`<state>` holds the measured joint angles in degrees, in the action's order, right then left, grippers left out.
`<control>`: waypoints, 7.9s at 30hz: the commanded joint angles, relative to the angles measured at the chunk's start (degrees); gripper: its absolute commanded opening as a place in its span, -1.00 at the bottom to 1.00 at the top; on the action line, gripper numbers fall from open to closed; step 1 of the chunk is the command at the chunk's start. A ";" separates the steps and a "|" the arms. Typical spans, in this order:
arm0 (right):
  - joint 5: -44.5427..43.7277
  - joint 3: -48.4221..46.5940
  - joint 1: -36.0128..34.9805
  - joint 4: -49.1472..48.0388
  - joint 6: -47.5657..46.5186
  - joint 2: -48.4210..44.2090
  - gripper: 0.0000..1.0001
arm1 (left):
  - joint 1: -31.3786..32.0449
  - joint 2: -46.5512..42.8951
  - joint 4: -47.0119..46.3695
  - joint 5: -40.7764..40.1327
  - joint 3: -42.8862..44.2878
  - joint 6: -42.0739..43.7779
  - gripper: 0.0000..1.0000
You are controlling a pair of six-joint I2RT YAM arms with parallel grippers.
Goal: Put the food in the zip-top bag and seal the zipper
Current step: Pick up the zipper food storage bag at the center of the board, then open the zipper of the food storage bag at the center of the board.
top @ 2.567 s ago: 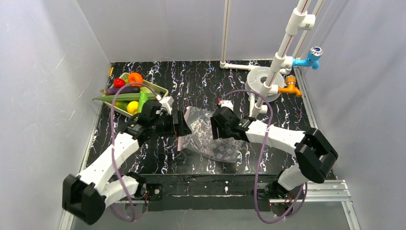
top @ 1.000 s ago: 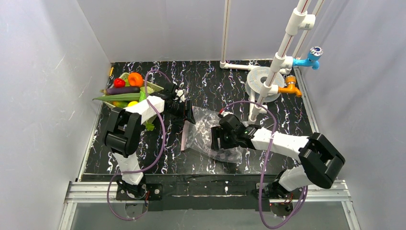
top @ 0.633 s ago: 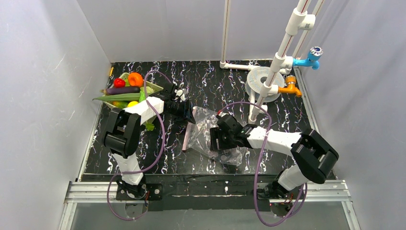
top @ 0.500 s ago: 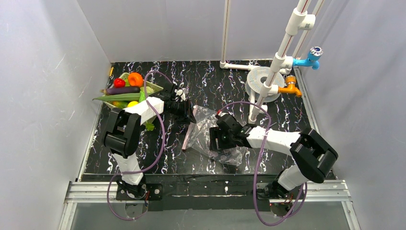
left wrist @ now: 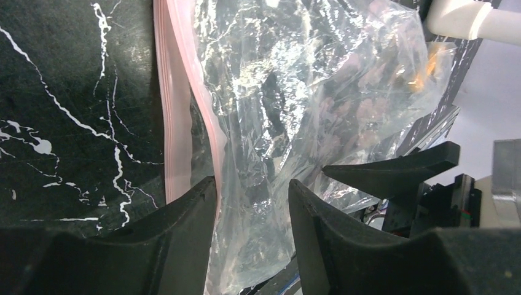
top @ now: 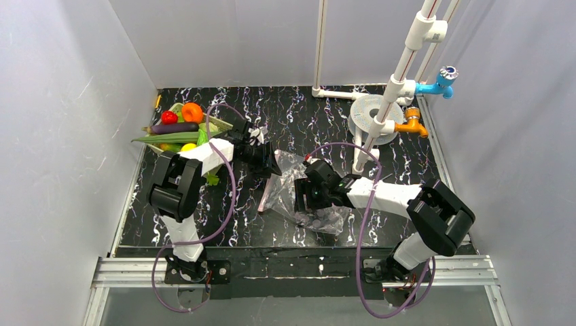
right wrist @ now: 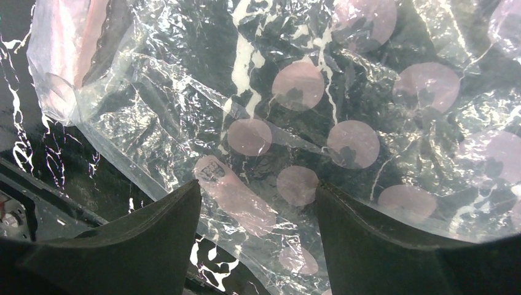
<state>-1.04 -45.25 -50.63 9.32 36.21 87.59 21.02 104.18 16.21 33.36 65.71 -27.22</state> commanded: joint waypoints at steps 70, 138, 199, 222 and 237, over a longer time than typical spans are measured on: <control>-33.26 -14.97 -15.01 -16.03 -10.01 -3.02 -0.97 | 0.10 -30.89 -18.30 -0.45 -12.77 -3.48 -0.33; -60.31 -62.74 -22.83 45.99 6.32 14.38 0.33 | 0.87 -40.10 -26.15 0.76 -17.72 3.19 -1.00; -60.20 -66.48 -21.01 49.45 11.71 20.07 -0.32 | 0.91 -41.23 -25.89 -0.82 -18.06 2.70 -1.00; -63.26 -65.16 -20.83 49.45 9.39 18.49 -0.97 | 0.88 -41.36 -25.70 -1.11 -18.24 2.95 -1.00; -37.54 -44.61 -15.11 30.48 -4.21 2.70 -0.97 | 2.98 -48.37 -10.75 -13.61 -17.14 2.92 0.50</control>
<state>-47.35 -91.96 -67.02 45.36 35.94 93.47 23.83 60.07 -3.31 24.32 45.74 -21.85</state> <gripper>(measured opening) 0.029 0.628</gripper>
